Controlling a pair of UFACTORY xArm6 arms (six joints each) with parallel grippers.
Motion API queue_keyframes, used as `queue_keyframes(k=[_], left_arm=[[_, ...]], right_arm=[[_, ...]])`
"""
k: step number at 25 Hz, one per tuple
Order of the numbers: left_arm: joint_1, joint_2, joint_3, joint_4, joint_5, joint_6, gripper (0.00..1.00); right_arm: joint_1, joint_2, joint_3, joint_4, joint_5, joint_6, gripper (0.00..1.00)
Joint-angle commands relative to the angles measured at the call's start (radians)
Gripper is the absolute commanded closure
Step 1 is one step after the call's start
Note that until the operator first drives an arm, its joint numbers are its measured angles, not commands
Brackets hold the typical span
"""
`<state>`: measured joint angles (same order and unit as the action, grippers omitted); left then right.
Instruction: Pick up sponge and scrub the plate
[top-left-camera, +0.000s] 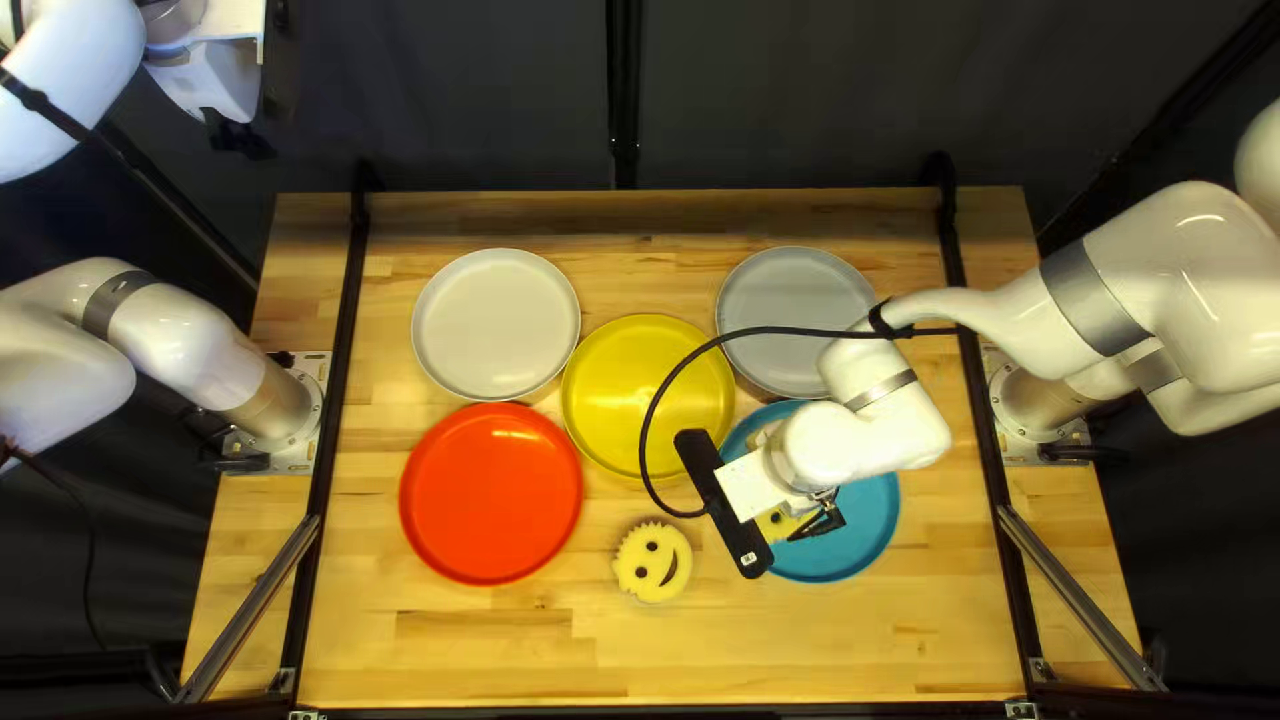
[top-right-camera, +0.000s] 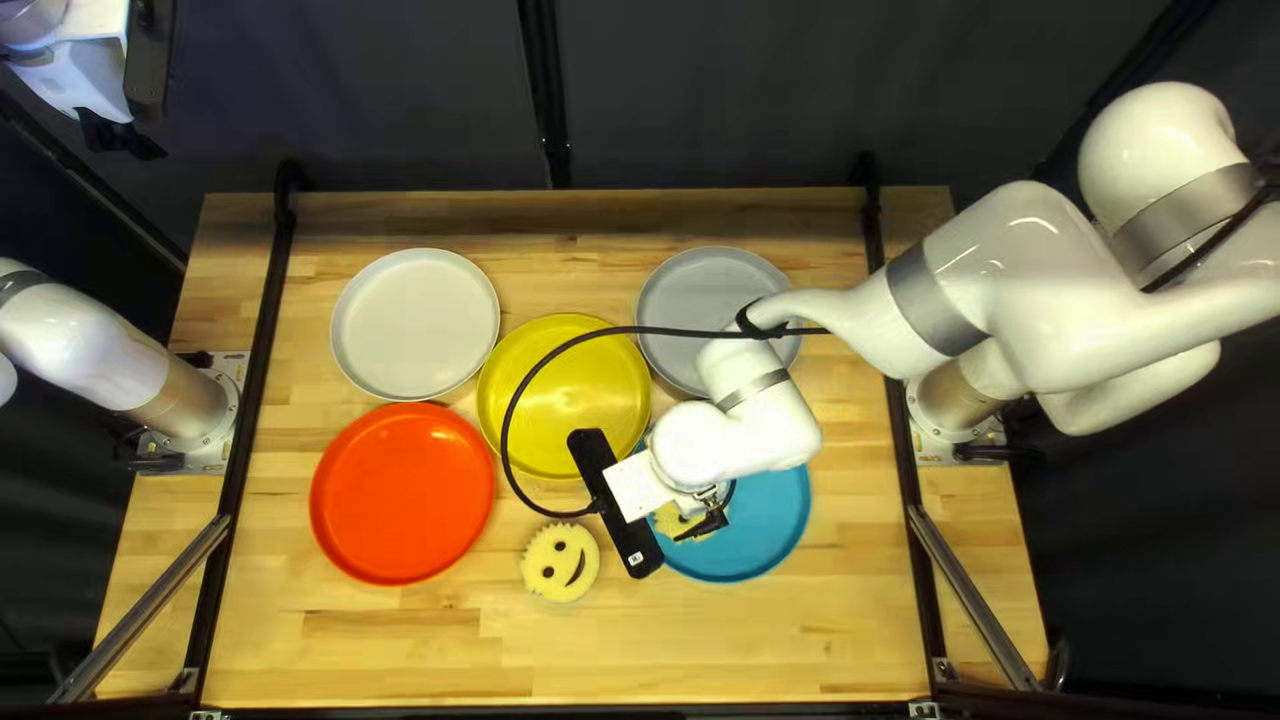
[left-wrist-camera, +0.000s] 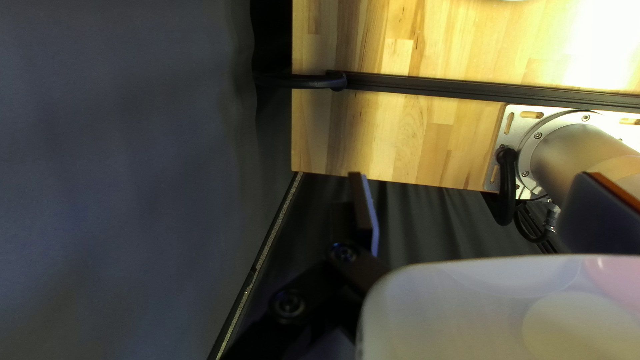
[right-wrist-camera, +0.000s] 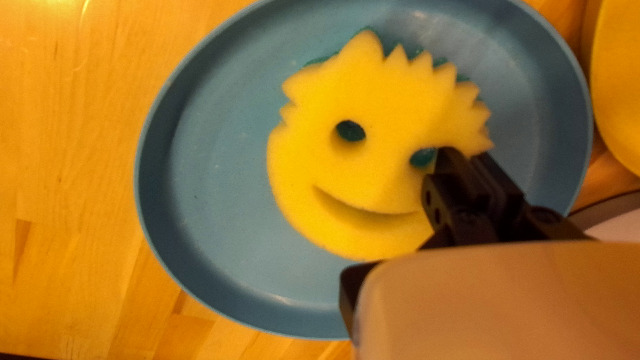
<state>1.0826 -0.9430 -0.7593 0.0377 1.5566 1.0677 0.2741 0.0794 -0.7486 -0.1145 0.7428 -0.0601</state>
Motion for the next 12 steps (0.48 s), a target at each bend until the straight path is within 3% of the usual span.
queue_keyframes(k=[1, 5, 12], left_arm=[[0.000, 0.000, 0.000, 0.000, 0.000, 0.000, 0.00], [0.000, 0.000, 0.000, 0.000, 0.000, 0.000, 0.00], [0.000, 0.000, 0.000, 0.000, 0.000, 0.000, 0.00]], right_arm=[[-0.060, -0.015, 0.008, 0.028, 0.011, -0.037, 1.00], [-0.127, -0.015, 0.012, 0.047, 0.027, -0.048, 1.00], [-0.172, -0.056, 0.052, 0.071, 0.047, -0.018, 1.00]])
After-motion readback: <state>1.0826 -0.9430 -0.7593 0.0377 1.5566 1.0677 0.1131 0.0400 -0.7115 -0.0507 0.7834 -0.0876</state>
